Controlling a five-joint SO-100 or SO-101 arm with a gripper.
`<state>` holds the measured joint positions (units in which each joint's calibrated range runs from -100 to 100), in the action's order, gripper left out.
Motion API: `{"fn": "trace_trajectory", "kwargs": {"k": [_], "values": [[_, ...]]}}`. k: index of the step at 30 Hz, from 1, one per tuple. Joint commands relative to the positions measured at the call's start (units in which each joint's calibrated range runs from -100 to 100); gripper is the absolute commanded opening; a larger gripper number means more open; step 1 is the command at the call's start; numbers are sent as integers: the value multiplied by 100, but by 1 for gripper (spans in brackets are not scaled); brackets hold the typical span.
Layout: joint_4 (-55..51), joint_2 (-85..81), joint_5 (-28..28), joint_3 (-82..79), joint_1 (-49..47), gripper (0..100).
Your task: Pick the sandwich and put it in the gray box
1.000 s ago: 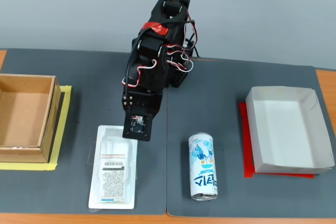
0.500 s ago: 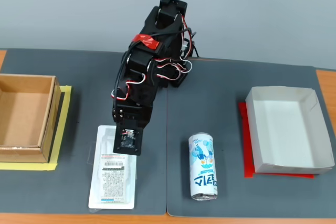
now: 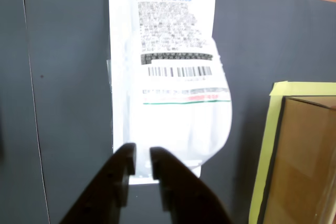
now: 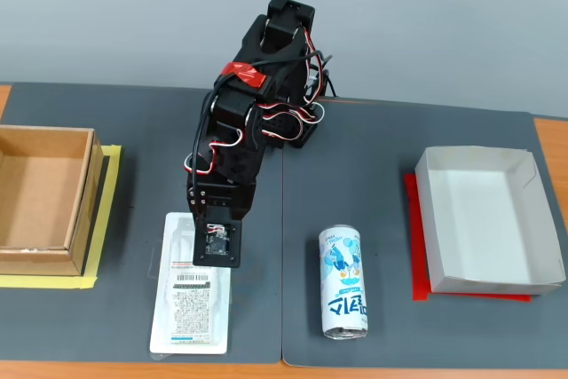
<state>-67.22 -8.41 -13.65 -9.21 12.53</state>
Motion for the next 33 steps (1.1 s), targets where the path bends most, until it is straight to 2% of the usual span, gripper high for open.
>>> {"fn": "trace_trajectory", "kwargs": {"k": [1, 6, 10, 22, 33], "values": [[64, -36, -29, 201, -18, 12], [20, -28, -190, 192, -18, 31], [46, 133, -305, 165, -26, 38], [81, 481, -310, 183, -33, 39], [637, 964, -315, 201, -26, 38]]}}
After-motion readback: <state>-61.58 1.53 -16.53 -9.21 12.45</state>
